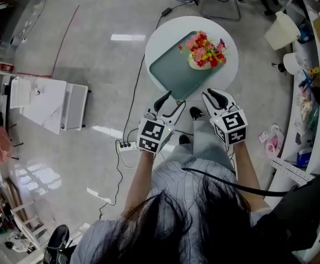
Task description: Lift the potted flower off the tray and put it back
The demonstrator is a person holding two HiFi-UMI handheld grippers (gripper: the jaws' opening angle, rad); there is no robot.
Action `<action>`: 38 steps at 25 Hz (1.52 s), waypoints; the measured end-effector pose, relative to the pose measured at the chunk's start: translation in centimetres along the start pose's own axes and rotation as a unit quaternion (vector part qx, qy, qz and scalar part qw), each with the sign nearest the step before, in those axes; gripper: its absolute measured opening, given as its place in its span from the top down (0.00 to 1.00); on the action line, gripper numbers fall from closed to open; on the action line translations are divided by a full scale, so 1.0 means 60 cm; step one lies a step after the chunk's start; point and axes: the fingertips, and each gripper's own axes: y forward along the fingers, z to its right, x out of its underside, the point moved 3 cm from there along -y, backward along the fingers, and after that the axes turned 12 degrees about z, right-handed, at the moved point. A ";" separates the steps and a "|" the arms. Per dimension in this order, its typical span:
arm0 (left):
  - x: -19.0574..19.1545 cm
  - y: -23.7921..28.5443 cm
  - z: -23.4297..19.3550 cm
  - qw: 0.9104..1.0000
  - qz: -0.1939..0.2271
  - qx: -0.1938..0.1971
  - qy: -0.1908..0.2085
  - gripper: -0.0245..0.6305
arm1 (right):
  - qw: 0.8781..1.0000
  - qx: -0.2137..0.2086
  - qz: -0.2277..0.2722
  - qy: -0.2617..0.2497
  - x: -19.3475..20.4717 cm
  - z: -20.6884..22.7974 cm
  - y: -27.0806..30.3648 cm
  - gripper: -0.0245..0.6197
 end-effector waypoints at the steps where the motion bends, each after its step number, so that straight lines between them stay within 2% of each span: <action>1: -0.002 -0.010 0.009 1.000 0.008 -0.002 -0.010 0.61 | 1.000 -0.003 0.003 -0.001 -0.001 -0.013 -0.007 0.82; 5: -0.006 -0.043 0.035 0.999 0.035 -0.007 -0.038 0.65 | 1.000 -0.011 0.014 -0.005 -0.008 -0.054 -0.024 0.83; 11: 0.013 -0.094 0.070 0.999 0.023 -0.009 -0.035 0.68 | 0.999 -0.017 0.027 -0.017 -0.016 -0.104 -0.052 0.84; 17: 0.026 -0.111 0.089 0.998 0.029 -0.009 -0.049 0.71 | 0.999 -0.022 0.027 -0.029 -0.021 -0.129 -0.077 0.84; 27: 0.022 -0.111 0.122 0.996 0.043 -0.011 -0.083 0.81 | 0.999 -0.032 0.025 -0.036 -0.036 -0.122 -0.123 0.84; 38: -0.018 -0.098 0.195 0.994 0.063 -0.050 -0.069 0.86 | 0.996 -0.077 0.032 -0.041 -0.034 -0.106 -0.193 0.85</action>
